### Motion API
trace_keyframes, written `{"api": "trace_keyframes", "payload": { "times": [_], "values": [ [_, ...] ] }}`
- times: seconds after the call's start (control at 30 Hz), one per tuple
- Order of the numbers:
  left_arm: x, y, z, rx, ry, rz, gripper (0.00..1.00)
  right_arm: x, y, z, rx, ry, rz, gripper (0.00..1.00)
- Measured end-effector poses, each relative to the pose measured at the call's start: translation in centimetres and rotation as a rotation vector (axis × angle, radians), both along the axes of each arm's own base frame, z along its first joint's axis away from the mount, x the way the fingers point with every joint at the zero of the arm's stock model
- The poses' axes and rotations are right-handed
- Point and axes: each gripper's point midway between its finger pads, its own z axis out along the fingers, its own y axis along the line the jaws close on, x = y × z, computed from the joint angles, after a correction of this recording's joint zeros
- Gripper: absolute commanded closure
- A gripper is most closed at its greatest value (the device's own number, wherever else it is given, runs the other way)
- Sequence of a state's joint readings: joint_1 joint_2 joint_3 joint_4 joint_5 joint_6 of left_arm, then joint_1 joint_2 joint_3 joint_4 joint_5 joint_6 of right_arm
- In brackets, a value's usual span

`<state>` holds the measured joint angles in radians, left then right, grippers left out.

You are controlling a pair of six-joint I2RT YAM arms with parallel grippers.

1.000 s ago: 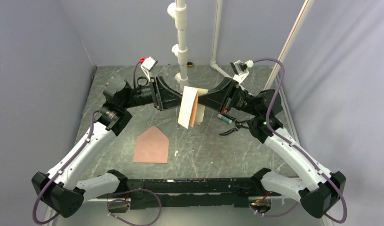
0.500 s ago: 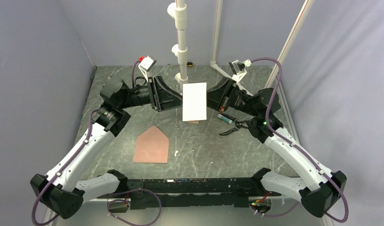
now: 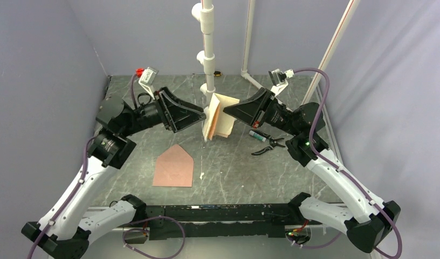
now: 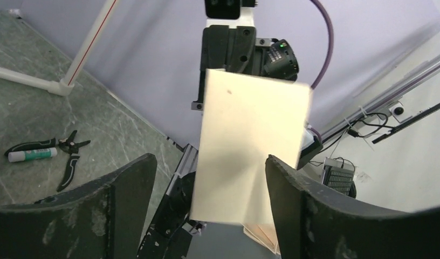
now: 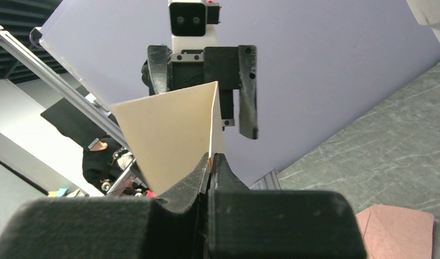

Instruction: Place the letter into the envelope and seal it

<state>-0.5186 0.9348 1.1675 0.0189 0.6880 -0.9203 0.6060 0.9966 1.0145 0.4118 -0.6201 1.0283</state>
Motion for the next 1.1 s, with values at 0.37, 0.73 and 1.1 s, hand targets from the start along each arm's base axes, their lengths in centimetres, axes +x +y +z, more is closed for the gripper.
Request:
{"api": "trace_keyframes", "payload": {
  "times": [0.37, 0.73, 1.1],
  "values": [
    [1.7, -2.3, -2.8, 0.044, 0.114, -0.102, 0.43, -1.5, 0.9, 0.2, 0.010, -0.037, 0.103, 1.00],
    [-0.6, -2.5, -0.9, -0.007, 0.051, -0.247, 0.97, -1.5, 1.3, -0.3, -0.003, -0.024, 0.114, 1.00],
    [0.2, -1.8, -1.0, 0.014, 0.060, -0.136, 0.97, -1.8, -0.9, -1.1, 0.033, -0.018, -0.013, 0.13]
  ]
}}
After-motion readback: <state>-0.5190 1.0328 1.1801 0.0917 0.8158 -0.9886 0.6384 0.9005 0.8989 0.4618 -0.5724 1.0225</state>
